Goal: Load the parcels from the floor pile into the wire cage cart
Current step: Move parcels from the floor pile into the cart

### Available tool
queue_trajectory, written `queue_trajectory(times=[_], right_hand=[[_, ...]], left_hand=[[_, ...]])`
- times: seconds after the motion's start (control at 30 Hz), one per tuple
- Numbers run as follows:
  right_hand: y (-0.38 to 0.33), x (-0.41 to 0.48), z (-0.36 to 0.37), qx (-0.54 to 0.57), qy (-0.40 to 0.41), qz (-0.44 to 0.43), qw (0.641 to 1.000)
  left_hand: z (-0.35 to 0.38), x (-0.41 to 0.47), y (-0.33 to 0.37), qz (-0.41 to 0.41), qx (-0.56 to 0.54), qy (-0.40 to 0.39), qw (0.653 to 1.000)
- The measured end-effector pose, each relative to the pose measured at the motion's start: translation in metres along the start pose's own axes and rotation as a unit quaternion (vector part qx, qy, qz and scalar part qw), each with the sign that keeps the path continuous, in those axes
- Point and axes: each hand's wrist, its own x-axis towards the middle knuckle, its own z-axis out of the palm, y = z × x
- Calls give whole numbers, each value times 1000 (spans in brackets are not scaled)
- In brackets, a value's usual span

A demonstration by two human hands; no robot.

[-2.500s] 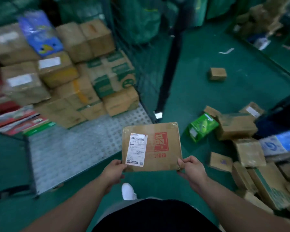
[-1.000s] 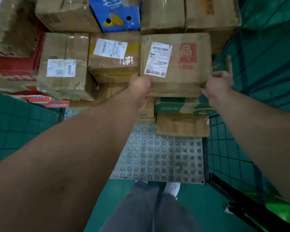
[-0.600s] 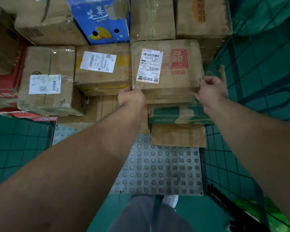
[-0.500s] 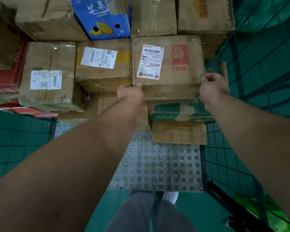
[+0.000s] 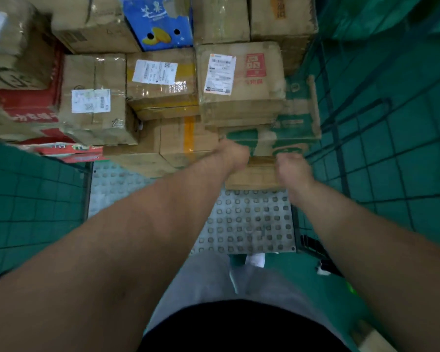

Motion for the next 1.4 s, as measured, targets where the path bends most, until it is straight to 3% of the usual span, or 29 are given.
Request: queue_trajectory(times=[0.1, 0.17, 0.43, 0.8, 1.1, 1.4], right_hand=[[40, -48, -15, 69, -11, 29, 997], [64, -77, -35, 114, 28, 49, 992], [165, -183, -65, 263, 210, 128, 933], [341, -394, -62, 444, 412, 209, 768], [523, -590, -67, 525, 528, 231, 627], [681, -747, -40, 593, 577, 291, 480]], left_hand=[[53, -32, -13, 46, -31, -68, 996], [82, -53, -15, 51, -57, -123, 989], [154, -137, -33, 144, 137, -300, 933], [279, -320, -145, 249, 410, -421, 770], [405, -510, -308, 291, 530, -489, 629], [480, -666, -451, 269, 601, -514, 550]])
